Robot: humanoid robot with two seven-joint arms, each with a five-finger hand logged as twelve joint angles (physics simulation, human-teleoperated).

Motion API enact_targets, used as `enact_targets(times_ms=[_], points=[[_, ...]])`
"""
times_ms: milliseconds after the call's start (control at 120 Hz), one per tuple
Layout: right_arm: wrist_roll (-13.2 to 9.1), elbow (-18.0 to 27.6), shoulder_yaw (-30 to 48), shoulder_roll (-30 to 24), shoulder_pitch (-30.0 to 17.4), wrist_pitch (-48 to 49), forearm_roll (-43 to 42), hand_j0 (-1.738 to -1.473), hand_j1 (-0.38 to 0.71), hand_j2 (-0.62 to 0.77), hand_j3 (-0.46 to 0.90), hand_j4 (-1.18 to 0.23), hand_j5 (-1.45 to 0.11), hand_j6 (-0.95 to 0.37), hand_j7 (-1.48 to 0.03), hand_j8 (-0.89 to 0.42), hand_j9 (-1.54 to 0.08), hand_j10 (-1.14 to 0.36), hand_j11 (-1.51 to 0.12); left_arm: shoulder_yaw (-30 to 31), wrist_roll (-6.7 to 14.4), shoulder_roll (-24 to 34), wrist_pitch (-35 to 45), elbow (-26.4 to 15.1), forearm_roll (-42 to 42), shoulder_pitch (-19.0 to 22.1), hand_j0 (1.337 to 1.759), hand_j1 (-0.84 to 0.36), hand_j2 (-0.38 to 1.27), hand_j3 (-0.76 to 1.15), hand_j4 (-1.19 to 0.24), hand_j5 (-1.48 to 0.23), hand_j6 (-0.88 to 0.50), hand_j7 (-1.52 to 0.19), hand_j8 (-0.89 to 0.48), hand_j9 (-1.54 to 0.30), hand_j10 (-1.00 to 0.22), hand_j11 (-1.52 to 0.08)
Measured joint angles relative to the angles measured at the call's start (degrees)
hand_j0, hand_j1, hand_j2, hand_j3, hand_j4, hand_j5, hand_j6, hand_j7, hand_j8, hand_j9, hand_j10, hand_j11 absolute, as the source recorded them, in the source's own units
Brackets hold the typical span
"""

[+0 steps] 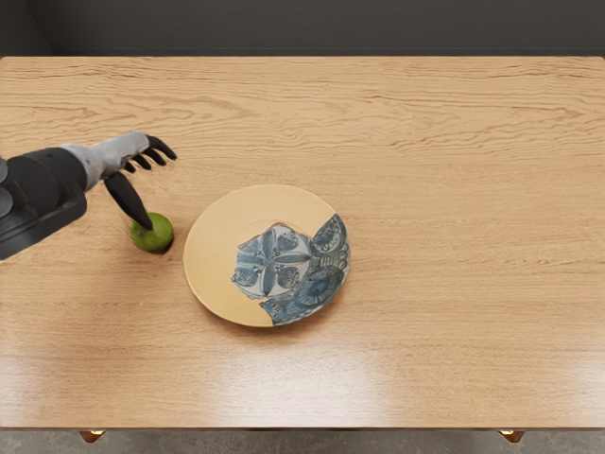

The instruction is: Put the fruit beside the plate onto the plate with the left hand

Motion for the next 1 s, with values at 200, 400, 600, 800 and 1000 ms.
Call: enact_targets(times_ms=[200,400,600,800,1000], points=[[0.0,0.0,0.0,0.0,0.0,0.01,0.01,-1.658,-0.32,0.0,0.0,-0.02,-0.03,-0.02,-0.03,-0.02,-0.03,-0.02,-0.03,8.92,0.0,-3.61,1.9,0.47,-2.15,-3.18,1.658,0.0,0.06,0.0,-0.29,-0.38,-0.29,-0.38,-0.29,-0.38,-0.29,-0.38],[0.0,0.01,0.0,0.0,0.04,0.04,0.0,-1.658,-0.32,0.0,0.0,-0.02,-0.03,-0.02,-0.03,-0.02,-0.03,-0.02,-0.03,14.77,0.0,-5.58,4.35,1.38,-4.31,-4.84,1.658,0.0,0.06,0.0,-0.29,-0.38,-0.29,-0.38,-0.29,-0.38,-0.29,-0.38],[0.0,-0.01,0.0,0.0,0.04,0.03,-0.01,-1.658,-0.32,0.0,0.0,-0.02,-0.03,-0.02,-0.03,-0.02,-0.03,-0.02,-0.03,16.44,0.0,-7.61,5.87,3.43,-4.73,-5.04,1.658,0.0,0.06,0.0,-0.29,-0.38,-0.29,-0.38,-0.29,-0.38,-0.29,-0.38],[0.0,-0.01,0.0,0.0,0.07,0.03,-0.02,-1.658,-0.32,0.0,0.0,-0.02,-0.03,-0.02,-0.03,-0.02,-0.03,-0.02,-0.03,17.03,0.0,-12.89,6.5,6.4,-6.01,-4.95,1.658,0.0,0.06,0.0,-0.29,-0.38,-0.29,-0.38,-0.29,-0.38,-0.29,-0.38],[0.0,-0.01,0.0,0.0,0.08,0.02,-0.01,-1.658,-0.32,0.0,0.0,-0.02,-0.03,-0.02,-0.03,-0.02,-0.03,-0.02,-0.03,19.37,0.0,-14.78,8.34,9.28,-7.11,-4.86,1.658,0.0,0.06,0.0,-0.29,-0.38,-0.29,-0.38,-0.29,-0.38,-0.29,-0.38]])
